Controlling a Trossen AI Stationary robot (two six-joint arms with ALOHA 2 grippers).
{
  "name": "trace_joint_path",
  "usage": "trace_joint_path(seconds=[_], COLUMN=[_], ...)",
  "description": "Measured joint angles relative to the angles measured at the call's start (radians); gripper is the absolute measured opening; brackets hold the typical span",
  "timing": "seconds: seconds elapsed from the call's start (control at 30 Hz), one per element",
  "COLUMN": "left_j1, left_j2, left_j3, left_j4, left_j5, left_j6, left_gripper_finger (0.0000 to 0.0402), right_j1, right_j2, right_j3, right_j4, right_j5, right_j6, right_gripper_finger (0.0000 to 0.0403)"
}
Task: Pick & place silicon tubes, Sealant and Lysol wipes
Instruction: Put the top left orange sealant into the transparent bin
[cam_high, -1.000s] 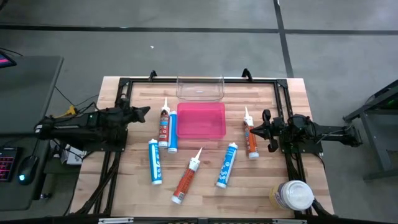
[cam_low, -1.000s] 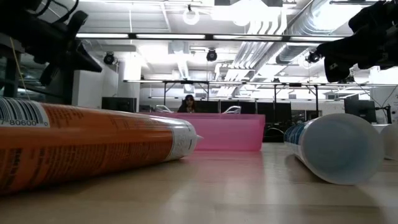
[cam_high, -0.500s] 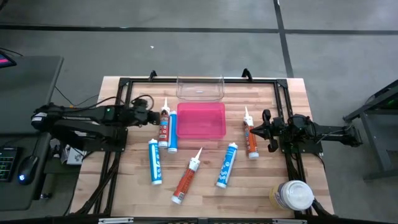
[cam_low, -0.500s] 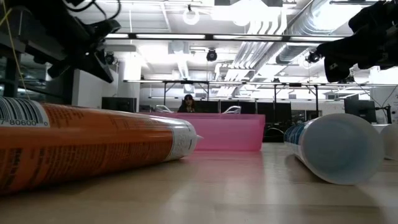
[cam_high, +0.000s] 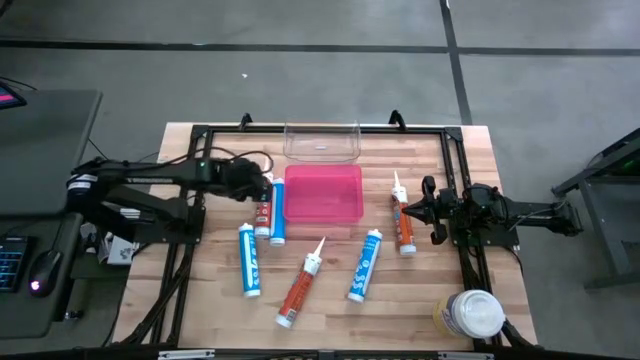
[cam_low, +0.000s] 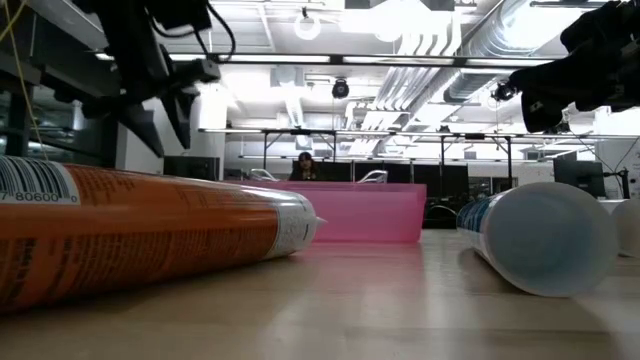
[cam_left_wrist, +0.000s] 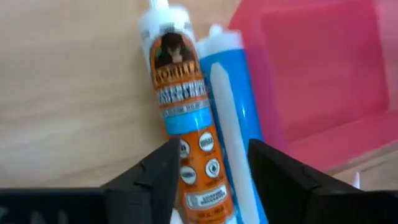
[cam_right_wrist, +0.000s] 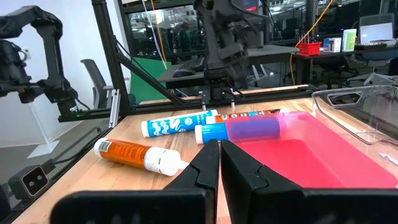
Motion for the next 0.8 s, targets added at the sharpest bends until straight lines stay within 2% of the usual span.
trace_joint_path(seconds=[0.1, 0.33, 0.5, 0.8], left_j1=[0.060, 0.151, 0.163, 0.163], left_j2=[0.045, 0.114, 0.144, 0.222], left_j3=[0.000, 0.000, 0.000, 0.000], left_j4=[0.000, 0.023, 0.041, 0.048], left_j5=[0.065, 0.139, 0.153, 0.150], left_j6=[0.029, 0.120, 0.137, 0.126], left_gripper_finger=[0.0214, 0.0247, 0.0264, 0.0266], right_j1=[0.000, 0.000, 0.000, 0.000], right_j2=[0.000, 0.000, 0.000, 0.000], right_j3=[0.000, 0.000, 0.000, 0.000], right_j4=[0.000, 0.000, 0.000, 0.001], right_j5=[0.000, 0.000, 0.000, 0.000], right_j6=[0.000, 0.000, 0.000, 0.000], right_gripper_finger=[0.0012, 0.0012, 0.0012, 0.0012])
